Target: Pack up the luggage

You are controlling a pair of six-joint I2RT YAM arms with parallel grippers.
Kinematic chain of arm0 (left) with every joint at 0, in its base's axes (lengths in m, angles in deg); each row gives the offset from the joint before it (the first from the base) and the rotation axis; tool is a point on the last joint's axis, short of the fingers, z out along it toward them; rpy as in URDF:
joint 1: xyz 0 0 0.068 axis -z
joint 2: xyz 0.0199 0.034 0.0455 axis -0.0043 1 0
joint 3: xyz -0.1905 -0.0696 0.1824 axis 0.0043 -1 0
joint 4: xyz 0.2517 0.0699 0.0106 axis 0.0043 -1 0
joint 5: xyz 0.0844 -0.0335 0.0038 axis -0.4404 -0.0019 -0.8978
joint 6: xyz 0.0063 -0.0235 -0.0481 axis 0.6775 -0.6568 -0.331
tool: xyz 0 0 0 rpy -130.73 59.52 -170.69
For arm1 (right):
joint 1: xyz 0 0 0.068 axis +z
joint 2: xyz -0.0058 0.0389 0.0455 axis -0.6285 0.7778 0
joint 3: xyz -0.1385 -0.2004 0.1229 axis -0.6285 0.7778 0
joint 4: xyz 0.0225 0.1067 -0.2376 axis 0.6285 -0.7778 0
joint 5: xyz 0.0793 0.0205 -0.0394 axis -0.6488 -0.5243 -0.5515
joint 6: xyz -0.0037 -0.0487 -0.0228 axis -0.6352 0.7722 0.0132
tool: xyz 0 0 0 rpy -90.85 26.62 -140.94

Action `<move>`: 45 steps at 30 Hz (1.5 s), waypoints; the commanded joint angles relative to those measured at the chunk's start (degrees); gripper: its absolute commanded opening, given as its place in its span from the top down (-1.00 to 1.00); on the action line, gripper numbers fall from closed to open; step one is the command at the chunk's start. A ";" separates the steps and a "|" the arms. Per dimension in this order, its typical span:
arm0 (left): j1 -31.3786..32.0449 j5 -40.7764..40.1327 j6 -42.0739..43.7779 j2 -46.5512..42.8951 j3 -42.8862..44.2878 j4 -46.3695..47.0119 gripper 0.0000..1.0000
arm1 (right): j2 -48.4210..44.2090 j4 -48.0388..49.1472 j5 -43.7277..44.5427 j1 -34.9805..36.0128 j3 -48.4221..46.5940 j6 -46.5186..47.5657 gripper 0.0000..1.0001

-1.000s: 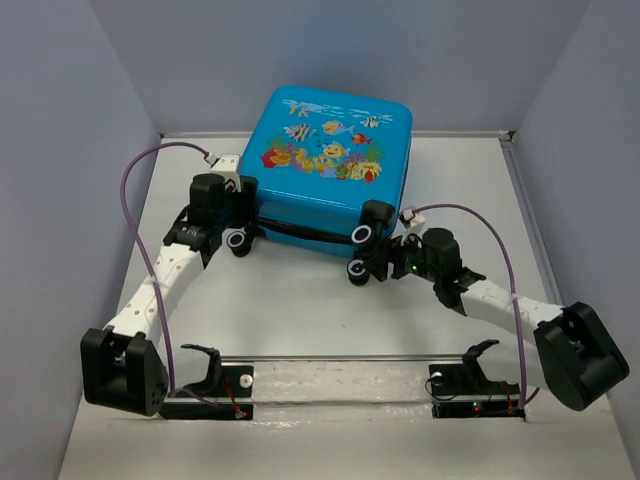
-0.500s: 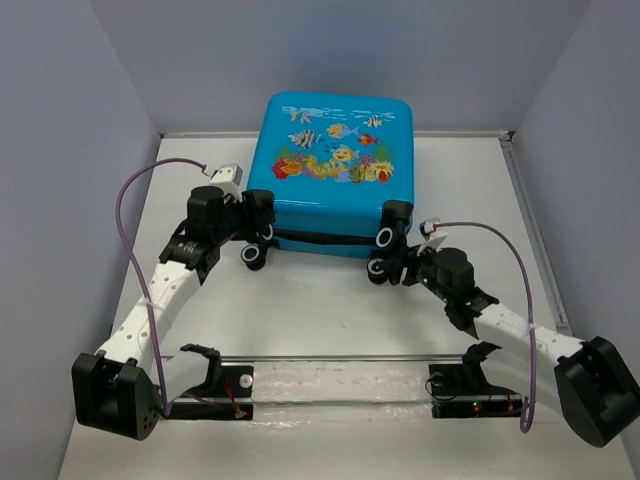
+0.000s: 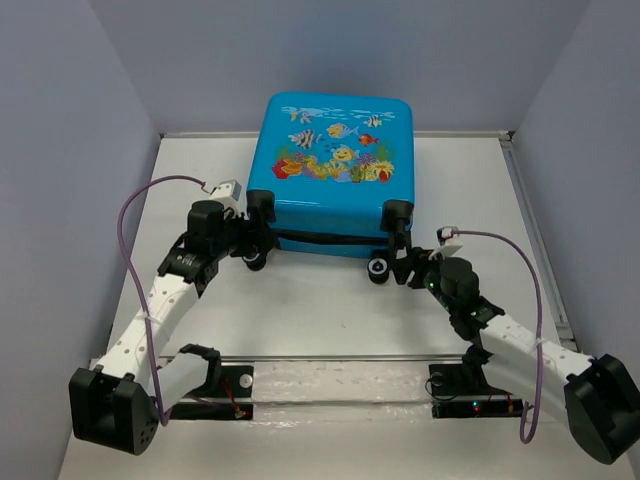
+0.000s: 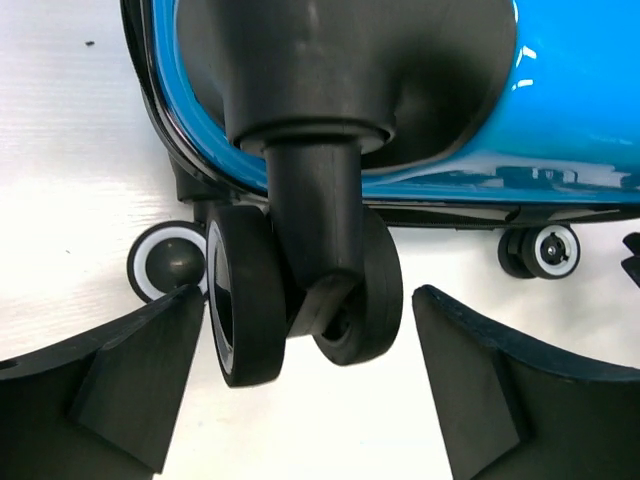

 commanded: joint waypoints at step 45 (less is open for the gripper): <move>0.40 6.18 -6.77 -2.72 1.43 10.71 0.88 | 10.99 14.01 -28.47 -16.09 -4.88 12.38 0.07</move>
